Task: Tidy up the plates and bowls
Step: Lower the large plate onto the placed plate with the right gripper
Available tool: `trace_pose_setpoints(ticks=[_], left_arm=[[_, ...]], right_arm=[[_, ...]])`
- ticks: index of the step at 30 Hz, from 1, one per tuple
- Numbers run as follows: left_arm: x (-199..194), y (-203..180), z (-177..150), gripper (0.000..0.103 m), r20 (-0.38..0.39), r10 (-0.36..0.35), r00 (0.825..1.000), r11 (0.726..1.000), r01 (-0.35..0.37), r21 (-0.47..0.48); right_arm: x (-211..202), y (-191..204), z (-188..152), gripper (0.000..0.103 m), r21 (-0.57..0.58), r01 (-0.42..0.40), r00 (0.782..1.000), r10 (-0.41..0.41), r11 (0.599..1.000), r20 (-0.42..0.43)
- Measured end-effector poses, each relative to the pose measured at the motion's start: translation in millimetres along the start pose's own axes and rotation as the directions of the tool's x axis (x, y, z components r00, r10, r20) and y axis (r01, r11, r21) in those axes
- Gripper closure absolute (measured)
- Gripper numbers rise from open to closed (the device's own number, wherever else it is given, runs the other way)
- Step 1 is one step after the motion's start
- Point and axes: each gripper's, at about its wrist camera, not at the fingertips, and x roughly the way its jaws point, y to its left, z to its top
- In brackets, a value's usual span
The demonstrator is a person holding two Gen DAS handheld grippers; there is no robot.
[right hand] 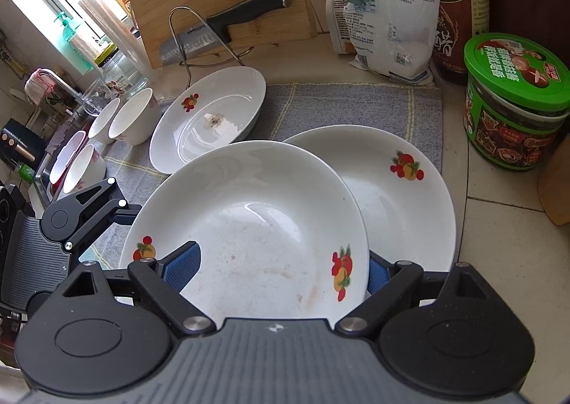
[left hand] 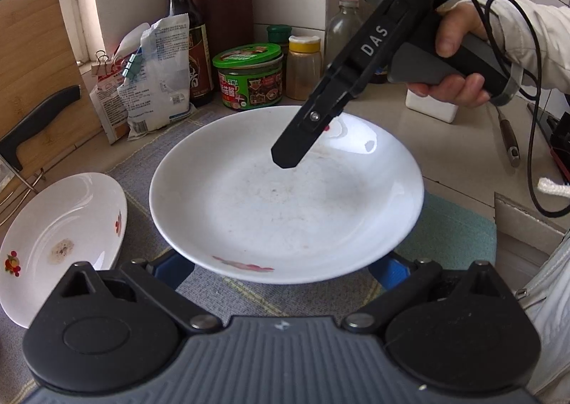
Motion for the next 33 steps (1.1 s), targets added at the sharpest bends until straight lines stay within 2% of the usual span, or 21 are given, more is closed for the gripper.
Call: trace_pose_setpoints(ticks=[21, 33], left_arm=[[23, 7, 13, 0.001, -0.036, -0.008, 0.999, 1.000, 0.007, -0.028], [34, 14, 17, 0.001, -0.051, 0.011, 0.999, 1.000, -0.011, -0.001]], right_arm=[[11, -31, 5, 0.008, 0.032, -0.019, 1.000, 0.019, 0.999, -0.014], [8, -39, 3, 0.008, 0.051, -0.010, 1.000, 0.011, 0.999, -0.013]])
